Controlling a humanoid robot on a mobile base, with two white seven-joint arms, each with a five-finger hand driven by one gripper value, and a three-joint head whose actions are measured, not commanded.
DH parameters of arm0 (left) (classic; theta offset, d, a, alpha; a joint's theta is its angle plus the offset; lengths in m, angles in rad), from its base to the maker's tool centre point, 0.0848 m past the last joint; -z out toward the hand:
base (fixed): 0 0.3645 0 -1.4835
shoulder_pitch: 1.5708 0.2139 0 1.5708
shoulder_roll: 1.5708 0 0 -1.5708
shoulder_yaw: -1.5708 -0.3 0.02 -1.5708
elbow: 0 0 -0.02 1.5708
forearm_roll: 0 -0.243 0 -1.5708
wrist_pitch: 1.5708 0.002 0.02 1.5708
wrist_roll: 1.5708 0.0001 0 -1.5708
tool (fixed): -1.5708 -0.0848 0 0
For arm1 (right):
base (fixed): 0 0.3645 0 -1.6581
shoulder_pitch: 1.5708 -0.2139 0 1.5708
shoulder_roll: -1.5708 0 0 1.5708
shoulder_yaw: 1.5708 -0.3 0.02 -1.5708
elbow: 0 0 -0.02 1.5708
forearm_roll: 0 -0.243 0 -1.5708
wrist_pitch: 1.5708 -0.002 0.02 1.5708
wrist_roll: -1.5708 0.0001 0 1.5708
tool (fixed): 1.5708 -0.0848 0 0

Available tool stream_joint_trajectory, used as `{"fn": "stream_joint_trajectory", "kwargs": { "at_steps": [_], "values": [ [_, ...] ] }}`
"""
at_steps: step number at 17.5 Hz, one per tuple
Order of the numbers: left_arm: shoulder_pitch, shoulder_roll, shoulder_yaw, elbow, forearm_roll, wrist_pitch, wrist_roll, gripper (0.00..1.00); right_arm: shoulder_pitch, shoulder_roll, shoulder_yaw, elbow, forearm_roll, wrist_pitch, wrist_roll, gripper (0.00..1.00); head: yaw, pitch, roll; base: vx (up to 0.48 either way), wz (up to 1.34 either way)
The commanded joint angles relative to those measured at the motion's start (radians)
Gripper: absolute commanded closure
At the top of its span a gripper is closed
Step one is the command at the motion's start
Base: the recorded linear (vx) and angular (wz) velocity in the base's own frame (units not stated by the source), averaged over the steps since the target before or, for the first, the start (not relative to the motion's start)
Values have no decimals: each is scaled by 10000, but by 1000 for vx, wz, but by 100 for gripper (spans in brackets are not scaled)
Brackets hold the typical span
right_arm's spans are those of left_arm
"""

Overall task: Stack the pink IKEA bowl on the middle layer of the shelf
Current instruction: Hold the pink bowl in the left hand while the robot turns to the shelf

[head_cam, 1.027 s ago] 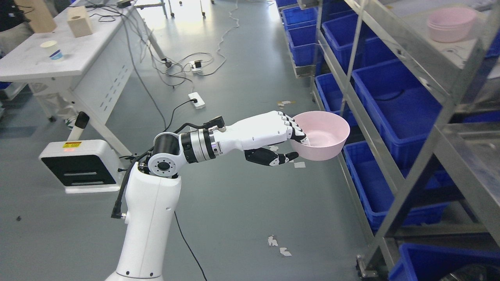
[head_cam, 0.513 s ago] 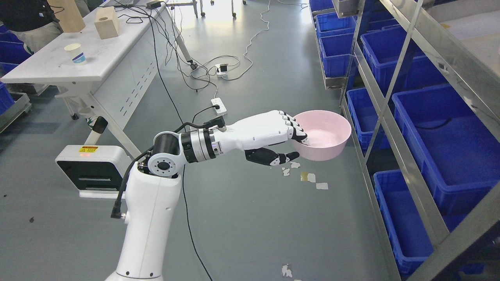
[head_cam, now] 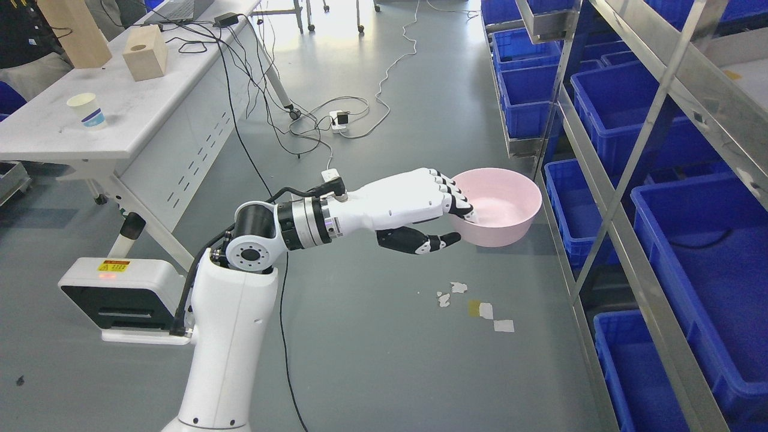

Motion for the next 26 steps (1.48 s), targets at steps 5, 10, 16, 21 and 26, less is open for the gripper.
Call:
{"fn": "stream_joint_trajectory", "kwargs": {
  "at_steps": [5, 10, 16, 21, 26],
  "values": [
    [24, 175, -143, -137, 0, -5, 21, 98, 34, -175, 0, -174, 0, -4, -1, 0, 0, 0, 0, 314, 82],
    [24, 175, -143, -137, 0, -5, 21, 98, 34, -175, 0, -174, 0, -4, -1, 0, 0, 0, 0, 296, 81],
    [24, 175, -143, -137, 0, -5, 36, 98, 34, -175, 0, -174, 0, -4, -1, 0, 0, 0, 0, 305, 53],
    [-7, 175, -143, -137, 0, -5, 97, 98, 34, -175, 0, -174, 0, -4, -1, 0, 0, 0, 0, 352, 46],
    [-22, 175, -143, -137, 0, -5, 174, 98, 34, -175, 0, -174, 0, -4, -1, 0, 0, 0, 0, 317, 40]
  ]
}}
